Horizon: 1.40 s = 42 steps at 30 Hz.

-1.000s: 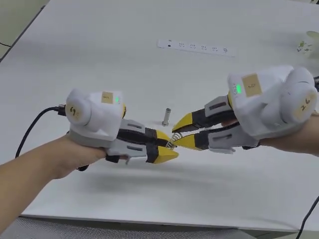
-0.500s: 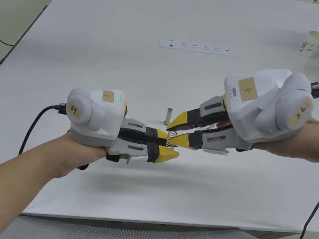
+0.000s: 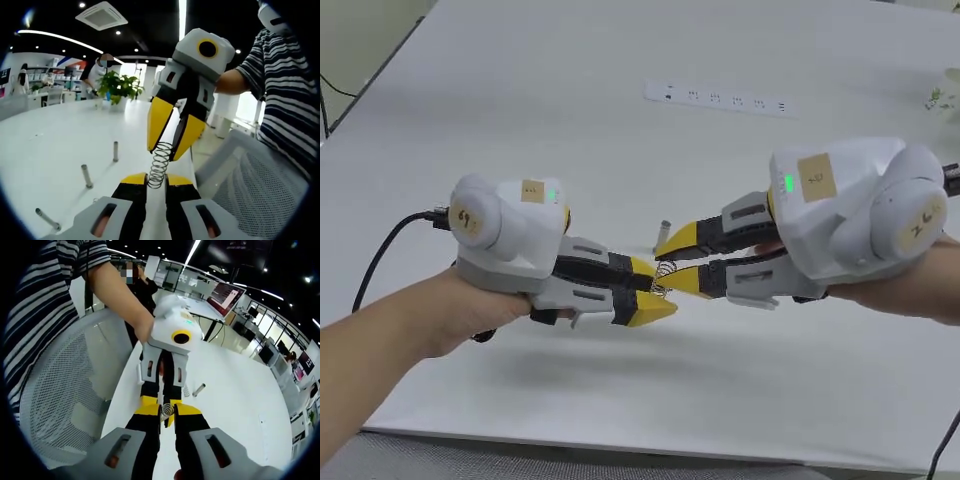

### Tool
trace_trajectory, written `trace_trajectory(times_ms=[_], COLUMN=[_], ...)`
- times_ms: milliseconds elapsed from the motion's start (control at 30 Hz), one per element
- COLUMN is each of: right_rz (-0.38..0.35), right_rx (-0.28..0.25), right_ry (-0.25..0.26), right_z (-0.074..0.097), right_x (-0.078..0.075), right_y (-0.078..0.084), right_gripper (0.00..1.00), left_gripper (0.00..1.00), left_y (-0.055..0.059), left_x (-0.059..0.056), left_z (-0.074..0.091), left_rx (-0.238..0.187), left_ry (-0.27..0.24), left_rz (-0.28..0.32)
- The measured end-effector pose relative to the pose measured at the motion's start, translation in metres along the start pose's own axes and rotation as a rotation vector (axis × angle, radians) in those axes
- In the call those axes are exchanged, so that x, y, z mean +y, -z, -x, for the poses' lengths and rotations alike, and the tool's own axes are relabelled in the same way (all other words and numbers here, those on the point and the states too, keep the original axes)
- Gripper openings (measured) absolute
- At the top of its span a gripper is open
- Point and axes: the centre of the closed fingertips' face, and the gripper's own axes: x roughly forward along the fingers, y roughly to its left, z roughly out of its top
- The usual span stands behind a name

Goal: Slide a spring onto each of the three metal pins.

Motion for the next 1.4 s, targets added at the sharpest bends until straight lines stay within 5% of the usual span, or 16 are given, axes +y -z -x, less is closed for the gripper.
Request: trace_trajectory(times_ms=[433,1400], right_rz=[0.006,-0.054], right_rx=[0.016,0.049], right_ry=[0.013,0.114], right_z=[0.001,0.019], right_x=[-0.005,-0.029], right_y=[0.003,0.03], right_gripper=[0.07,0.07], left_gripper=[0.16,0.56], left_y=[0.003,0.011], left_x=[0.006,0.045], left_z=[0.01,0.079], left_rx=[0.014,-0.008], left_ry=[-0.033,-0.24], left_rz=[0.002,0.061])
